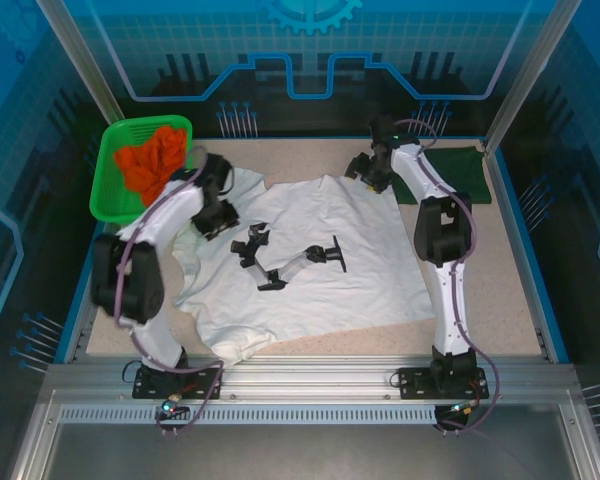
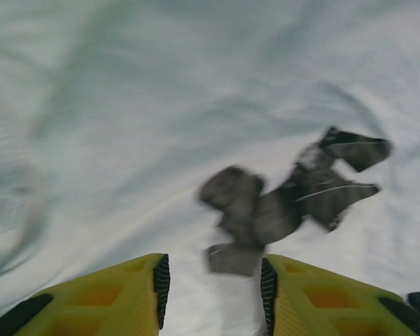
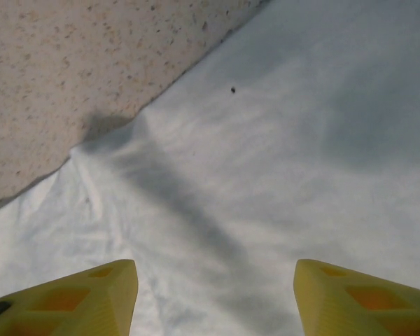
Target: Fold and stack the t-shirts
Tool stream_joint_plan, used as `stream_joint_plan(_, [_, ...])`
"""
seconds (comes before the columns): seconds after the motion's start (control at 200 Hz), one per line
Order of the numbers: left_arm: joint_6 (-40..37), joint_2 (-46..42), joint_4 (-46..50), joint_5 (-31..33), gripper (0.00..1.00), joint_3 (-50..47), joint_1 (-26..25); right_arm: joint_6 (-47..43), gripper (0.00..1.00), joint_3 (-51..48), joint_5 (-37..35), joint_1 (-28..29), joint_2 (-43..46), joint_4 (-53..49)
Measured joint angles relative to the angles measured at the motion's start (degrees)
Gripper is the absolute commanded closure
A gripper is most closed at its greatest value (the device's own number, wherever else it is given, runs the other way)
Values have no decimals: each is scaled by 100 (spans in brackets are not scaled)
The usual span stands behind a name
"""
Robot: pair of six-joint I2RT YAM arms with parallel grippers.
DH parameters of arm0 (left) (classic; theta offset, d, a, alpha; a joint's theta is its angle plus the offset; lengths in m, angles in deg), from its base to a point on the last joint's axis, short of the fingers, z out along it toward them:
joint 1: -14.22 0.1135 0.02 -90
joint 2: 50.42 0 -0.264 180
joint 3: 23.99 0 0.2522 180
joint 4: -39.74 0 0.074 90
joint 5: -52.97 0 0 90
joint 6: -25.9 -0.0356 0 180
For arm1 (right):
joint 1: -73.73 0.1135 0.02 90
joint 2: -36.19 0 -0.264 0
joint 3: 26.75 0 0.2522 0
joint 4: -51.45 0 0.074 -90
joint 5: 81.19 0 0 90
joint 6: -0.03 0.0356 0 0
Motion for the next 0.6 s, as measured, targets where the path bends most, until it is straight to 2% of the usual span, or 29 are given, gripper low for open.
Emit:
stream_joint_plan(0.16, [-116,1578,-151,-42,54,1029,-151,-63,39,1034,-35,-76,-997,-376])
stream_joint_plan(0.27, [-245,2594,140,111,53,2039,-140,-85,39,1456,-37,-208,-1126,-505])
stream_joint_plan(0.535, [-619,3947,697,472,53,4468,-129,-81,38,1458,33,-702,-1215,-533])
stream_joint_plan(0.6, [-638,4105,680,474,53,4754,-105,-81,38,1478,63,-787,-1220,-531])
